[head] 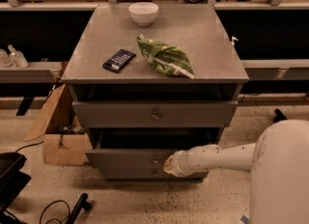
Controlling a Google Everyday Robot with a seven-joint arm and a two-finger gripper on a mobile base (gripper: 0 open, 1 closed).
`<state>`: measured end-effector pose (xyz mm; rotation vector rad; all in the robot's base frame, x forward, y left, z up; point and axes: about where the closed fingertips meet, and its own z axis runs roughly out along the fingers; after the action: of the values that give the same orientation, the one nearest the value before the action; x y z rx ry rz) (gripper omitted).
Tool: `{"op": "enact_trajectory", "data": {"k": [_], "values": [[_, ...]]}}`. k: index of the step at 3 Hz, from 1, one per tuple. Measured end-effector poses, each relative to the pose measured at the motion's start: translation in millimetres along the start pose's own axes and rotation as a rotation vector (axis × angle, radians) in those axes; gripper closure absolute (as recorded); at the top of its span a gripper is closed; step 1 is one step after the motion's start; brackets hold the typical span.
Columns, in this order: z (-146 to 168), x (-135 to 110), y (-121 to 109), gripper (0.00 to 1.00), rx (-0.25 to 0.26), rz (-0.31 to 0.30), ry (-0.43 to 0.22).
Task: Close middle drawer
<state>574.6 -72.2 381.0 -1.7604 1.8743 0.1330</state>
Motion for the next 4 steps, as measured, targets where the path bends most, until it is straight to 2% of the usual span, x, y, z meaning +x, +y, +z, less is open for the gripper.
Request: {"op": "enact_trajectory", "data": {"k": [3,4], "values": [[3.3,-1.7,3.3,0.14,-0.008,-0.001,-0.002],[3.0,-1.9,7.4,0.00,-0.010,-0.002,-0.003]]}}
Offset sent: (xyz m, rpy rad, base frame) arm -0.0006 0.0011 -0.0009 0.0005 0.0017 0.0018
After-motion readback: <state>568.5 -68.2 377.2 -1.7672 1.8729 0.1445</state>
